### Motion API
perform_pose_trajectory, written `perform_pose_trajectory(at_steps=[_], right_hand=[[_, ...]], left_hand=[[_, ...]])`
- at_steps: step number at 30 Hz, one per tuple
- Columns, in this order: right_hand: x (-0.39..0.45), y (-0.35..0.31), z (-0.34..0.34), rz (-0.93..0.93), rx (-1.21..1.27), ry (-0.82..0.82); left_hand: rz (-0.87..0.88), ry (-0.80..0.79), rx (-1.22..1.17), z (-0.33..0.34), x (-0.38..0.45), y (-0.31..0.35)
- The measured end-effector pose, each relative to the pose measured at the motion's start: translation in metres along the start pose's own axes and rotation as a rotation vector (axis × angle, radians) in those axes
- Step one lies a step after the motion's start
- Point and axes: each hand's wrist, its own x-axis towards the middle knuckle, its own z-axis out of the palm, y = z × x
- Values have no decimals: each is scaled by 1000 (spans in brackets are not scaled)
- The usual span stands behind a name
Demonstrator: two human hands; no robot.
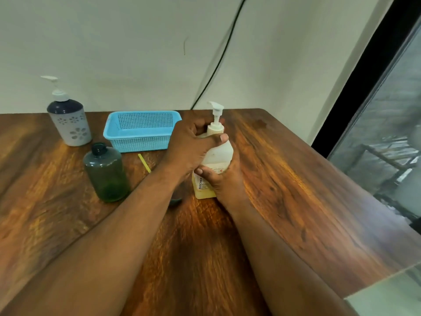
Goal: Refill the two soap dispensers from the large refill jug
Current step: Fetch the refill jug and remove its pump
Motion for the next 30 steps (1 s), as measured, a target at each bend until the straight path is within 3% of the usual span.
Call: perform_pose_trajectory(at_steps=[6,11,14,18,20,23,27,30], right_hand=[[-3,3,4,-123,-18,40],[1,8,1,-78,6,-14],[-3,6,-5,-24,77,-26],[6,-25,-16,-120,320,171],[13,-43,-17,-102,402,147],[20,-62,-16,-81,267,43],[26,-64,-12,-137,88,55],[28,-60,-9,-100,198,56]], left_hand=[[59,141,-89,12,-15,-3],[-10,163,-459,-5,-14,-9],[-91,57,-389,-13,-29,-22],[-97,-112,-287,-13,-41,-42],[-75,-102,-301,-9,-41,-47],[-33,-53,-283,-3,-44,-57],[16,8,-82,3,-49,-63],[19,52,-67,8,-51,-67]])
